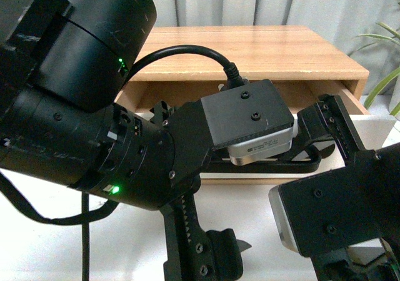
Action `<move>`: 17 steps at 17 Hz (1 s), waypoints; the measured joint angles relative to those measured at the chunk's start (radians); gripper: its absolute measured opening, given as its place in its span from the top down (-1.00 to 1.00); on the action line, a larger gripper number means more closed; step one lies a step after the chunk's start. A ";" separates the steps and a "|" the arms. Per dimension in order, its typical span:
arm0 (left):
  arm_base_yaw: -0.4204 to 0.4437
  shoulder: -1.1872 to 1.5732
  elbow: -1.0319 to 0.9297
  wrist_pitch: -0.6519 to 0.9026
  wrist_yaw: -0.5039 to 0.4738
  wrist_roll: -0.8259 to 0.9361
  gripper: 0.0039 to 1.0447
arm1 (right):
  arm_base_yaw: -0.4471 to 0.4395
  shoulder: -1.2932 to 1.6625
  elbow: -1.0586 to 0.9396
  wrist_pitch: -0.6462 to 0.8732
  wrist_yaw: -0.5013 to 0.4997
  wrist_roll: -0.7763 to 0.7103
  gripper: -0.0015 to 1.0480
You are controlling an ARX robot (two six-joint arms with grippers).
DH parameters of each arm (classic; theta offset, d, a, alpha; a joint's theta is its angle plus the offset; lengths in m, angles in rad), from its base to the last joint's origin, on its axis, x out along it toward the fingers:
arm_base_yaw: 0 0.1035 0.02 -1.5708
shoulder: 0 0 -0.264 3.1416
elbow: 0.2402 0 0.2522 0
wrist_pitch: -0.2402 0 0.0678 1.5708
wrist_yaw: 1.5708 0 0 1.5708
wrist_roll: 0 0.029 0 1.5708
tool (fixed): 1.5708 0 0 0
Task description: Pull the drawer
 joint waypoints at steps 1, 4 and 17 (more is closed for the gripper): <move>-0.005 -0.019 -0.021 0.005 0.002 -0.011 -0.88 | 0.008 -0.020 -0.021 -0.002 0.005 0.005 -0.88; -0.021 -0.053 -0.059 0.005 0.002 -0.024 -0.88 | 0.025 -0.059 -0.058 -0.013 0.015 0.015 -0.88; -0.023 -0.131 -0.065 0.006 0.010 -0.074 -0.88 | 0.011 -0.120 -0.056 -0.019 0.023 -0.010 -0.88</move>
